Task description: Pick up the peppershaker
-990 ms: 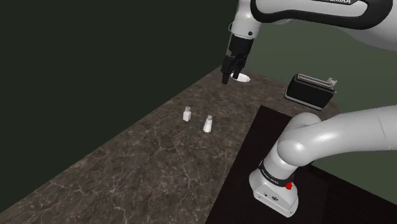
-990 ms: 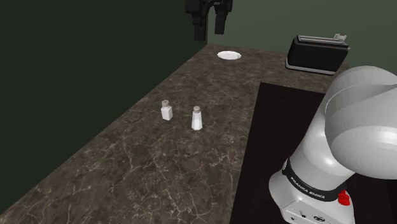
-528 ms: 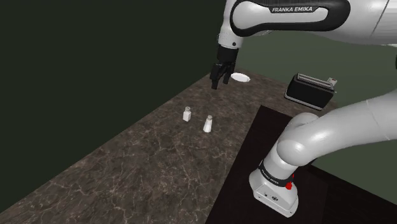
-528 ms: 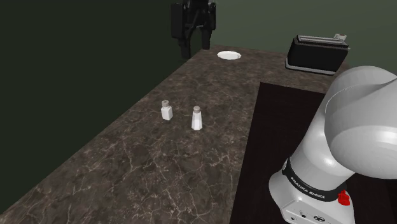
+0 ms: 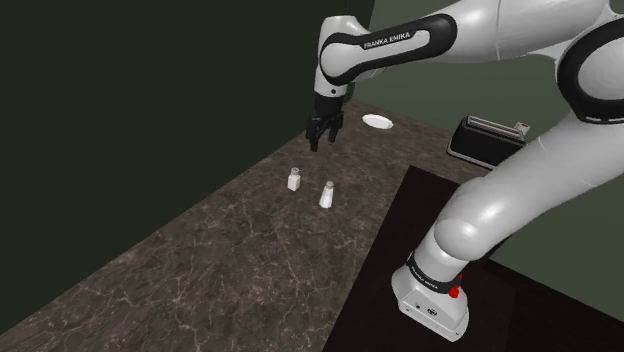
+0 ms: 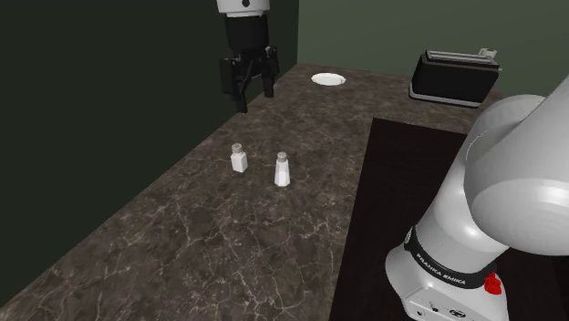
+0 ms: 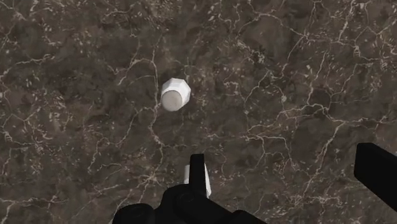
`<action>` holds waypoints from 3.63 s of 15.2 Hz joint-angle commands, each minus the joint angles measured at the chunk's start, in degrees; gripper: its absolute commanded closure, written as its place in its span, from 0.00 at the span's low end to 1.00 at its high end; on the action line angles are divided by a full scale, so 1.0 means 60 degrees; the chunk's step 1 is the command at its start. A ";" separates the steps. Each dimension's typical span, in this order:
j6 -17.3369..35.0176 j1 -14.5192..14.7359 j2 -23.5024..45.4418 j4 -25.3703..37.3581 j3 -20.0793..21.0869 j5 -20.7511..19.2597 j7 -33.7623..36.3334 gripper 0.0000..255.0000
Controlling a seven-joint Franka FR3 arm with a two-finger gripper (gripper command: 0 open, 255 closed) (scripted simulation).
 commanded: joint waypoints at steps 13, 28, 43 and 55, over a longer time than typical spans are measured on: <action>0.1894 -0.0165 0.5220 0.2617 -0.0096 -0.0645 0.0334 0.00; 0.2775 -0.0186 0.8013 0.4249 -0.0232 -0.0870 0.0472 0.00; 0.2306 -0.0187 0.7566 0.4271 -0.0227 -0.0859 0.0449 1.00; 0.1292 -0.0186 0.6766 0.4486 -0.0219 -0.0837 0.0402 1.00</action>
